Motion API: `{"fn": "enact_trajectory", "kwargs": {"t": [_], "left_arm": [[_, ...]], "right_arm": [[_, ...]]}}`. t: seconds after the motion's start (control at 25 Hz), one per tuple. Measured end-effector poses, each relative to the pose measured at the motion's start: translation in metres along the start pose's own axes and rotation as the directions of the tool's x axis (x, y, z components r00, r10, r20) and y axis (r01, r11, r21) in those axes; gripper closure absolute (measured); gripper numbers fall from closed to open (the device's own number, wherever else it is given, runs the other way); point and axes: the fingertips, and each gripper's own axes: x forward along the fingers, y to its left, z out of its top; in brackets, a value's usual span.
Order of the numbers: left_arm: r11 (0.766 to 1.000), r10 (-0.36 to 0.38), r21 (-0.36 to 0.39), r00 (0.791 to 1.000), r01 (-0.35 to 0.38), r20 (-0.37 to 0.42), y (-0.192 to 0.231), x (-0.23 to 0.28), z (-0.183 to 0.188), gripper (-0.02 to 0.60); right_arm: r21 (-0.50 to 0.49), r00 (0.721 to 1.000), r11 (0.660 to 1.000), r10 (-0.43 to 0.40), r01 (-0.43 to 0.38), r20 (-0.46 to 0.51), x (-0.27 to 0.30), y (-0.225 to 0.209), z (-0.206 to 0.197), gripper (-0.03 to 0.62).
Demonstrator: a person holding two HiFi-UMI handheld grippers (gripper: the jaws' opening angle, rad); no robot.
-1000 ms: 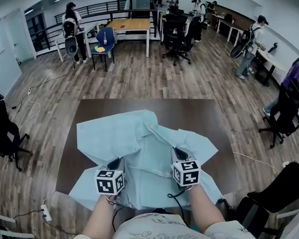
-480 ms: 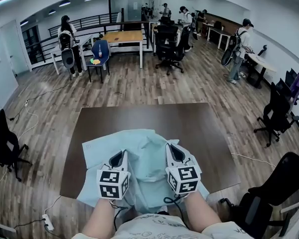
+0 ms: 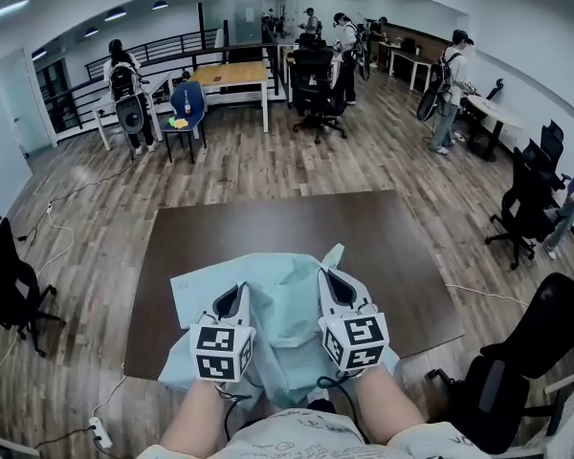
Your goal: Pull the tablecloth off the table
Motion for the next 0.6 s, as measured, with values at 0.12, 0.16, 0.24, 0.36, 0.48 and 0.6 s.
{"fn": "enact_trajectory", "kwargs": {"t": [0.12,0.16,0.24,0.36,0.48,0.6], "left_arm": [[1.000,-0.008,0.007,1.000,0.008,-0.006,-0.002,-0.007,-0.007,0.574],[1.000,-0.009,0.008,1.000,0.009,-0.008,-0.002,-0.009,-0.009,0.574],[1.000,-0.013,0.010,1.000,0.013,-0.013,-0.001,-0.013,-0.013,0.574],[1.000,-0.015,0.009,1.000,0.015,-0.019,0.000,-0.019,-0.017,0.574],[1.000,-0.012,0.003,1.000,0.012,-0.023,0.005,-0.022,-0.020,0.574],[1.000,-0.009,-0.002,1.000,0.009,-0.027,0.007,-0.024,-0.022,0.574]], "right_arm": [[0.009,1.000,1.000,-0.008,0.008,-0.005,-0.007,0.004,-0.005,0.580],[0.007,1.000,1.000,-0.013,0.013,-0.007,-0.009,0.006,-0.006,0.580],[0.002,1.000,1.000,-0.022,0.022,-0.013,-0.011,0.011,-0.008,0.580],[-0.003,0.999,0.999,-0.033,0.033,-0.018,-0.014,0.015,-0.010,0.580],[-0.010,0.999,0.999,-0.034,0.034,-0.023,-0.013,0.020,-0.011,0.580],[-0.013,0.999,0.999,-0.032,0.032,-0.030,-0.012,0.022,-0.012,0.580]]}}
